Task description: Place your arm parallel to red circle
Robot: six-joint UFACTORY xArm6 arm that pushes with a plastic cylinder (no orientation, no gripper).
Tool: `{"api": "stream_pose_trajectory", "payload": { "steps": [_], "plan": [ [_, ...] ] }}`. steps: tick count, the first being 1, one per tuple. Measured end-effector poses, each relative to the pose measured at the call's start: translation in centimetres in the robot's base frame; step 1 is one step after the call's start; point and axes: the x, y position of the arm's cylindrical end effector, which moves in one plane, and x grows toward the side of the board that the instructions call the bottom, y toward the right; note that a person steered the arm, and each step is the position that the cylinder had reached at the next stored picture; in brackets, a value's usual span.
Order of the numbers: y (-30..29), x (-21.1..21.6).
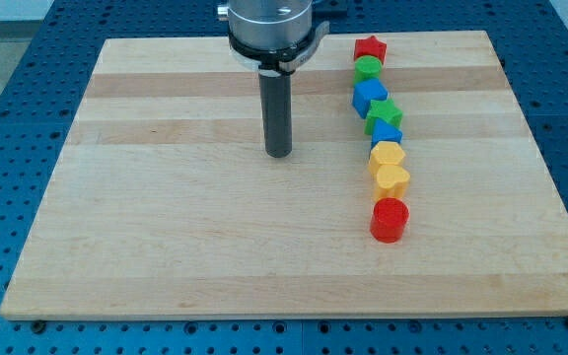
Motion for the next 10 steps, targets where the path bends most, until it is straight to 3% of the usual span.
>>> {"api": "stream_pose_trajectory", "payload": {
  "steps": [3, 5, 6, 8, 10],
  "plan": [
    [-0.1, 3.6],
    [-1.1, 14.1],
    [1.8, 18.6],
    [19.6, 18.3],
    [22.0, 11.0]
  ]
}}
